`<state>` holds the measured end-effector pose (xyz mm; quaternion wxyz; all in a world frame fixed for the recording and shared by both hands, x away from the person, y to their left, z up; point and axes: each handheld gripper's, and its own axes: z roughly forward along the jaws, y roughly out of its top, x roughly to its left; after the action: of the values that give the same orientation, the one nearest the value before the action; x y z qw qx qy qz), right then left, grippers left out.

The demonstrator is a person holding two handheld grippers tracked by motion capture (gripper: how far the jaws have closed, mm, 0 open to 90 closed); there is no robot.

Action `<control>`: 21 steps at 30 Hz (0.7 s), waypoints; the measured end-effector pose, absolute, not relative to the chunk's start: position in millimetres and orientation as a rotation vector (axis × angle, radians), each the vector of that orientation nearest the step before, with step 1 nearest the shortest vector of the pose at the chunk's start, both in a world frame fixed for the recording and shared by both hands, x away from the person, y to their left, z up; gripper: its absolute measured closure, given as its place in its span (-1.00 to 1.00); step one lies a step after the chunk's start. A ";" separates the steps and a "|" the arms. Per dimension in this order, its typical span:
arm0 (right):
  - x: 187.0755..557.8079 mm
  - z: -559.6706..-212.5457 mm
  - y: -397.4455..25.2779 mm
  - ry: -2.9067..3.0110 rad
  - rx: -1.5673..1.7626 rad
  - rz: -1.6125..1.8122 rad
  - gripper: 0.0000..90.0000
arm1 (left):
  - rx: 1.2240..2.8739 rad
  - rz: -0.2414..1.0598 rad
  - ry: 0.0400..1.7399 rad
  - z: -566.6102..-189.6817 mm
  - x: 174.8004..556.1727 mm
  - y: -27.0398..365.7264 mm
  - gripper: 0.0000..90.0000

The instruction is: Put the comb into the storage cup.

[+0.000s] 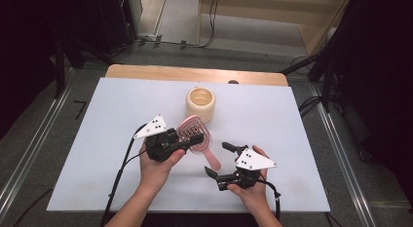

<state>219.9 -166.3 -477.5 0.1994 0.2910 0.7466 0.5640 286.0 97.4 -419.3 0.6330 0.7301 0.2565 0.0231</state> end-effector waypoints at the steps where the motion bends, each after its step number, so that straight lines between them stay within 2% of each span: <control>1: 219.7 -477.4 -168.1 2.082 0.824 1.569 -1.00 | 1.667 0.052 0.590 -419.0 286.5 97.8 0.44; 21: 209.5 -487.5 -219.6 2.036 0.901 1.519 -1.00 | 1.659 0.068 0.608 -413.7 298.0 108.3 0.44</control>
<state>209.5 -219.6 -487.5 0.2211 0.3260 0.7367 0.5497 298.0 108.3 -413.7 0.6340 0.7255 0.2660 0.0295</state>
